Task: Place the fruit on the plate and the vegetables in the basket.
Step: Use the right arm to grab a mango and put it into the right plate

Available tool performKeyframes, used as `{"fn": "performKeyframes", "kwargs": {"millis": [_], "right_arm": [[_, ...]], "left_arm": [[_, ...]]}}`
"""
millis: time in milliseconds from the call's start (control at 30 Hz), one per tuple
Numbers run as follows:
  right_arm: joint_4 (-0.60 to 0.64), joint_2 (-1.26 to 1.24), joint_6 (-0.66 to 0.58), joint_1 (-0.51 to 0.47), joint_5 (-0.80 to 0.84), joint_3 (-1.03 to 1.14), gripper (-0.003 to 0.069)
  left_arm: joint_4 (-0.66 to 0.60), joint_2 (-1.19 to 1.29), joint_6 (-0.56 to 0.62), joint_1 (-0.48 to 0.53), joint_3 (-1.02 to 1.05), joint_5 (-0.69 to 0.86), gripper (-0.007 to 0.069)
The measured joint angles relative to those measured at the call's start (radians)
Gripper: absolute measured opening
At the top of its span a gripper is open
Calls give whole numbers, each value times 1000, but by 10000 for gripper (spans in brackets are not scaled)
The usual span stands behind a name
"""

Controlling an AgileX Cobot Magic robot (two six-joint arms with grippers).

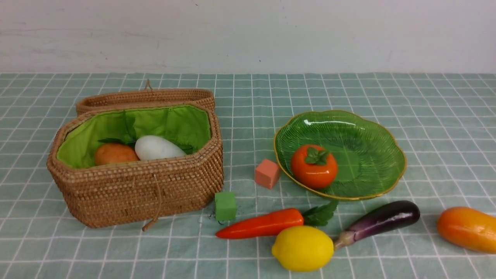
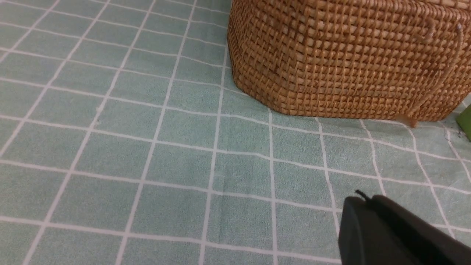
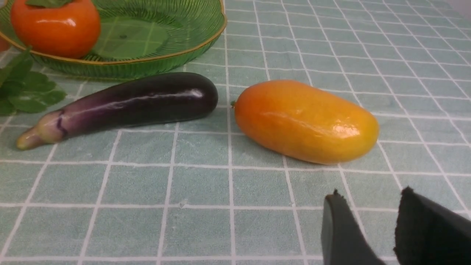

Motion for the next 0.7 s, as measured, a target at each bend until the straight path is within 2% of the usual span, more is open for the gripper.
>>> {"fn": "performKeyframes", "kwargs": {"millis": [167,300,467,533,633,700], "right_arm": [[1,0,0,0,-30,4,241],[109,0,51,0,-258,13,241],[350,0,226,0,-559,13,241],[387,0,232,0,-653,13,241],[387,0,232,0,-654,-20,241],[365,11,232,0,-540,-125,241]], "left_arm": [[0,0,0,0,0,-1,16],[0,0,0,0,0,-1,18],[0,0,0,0,0,-1,24],[0,0,0,0,0,-1,28],[0,0,0,0,0,-1,29],[0,0,0,0,0,-1,31]]}}
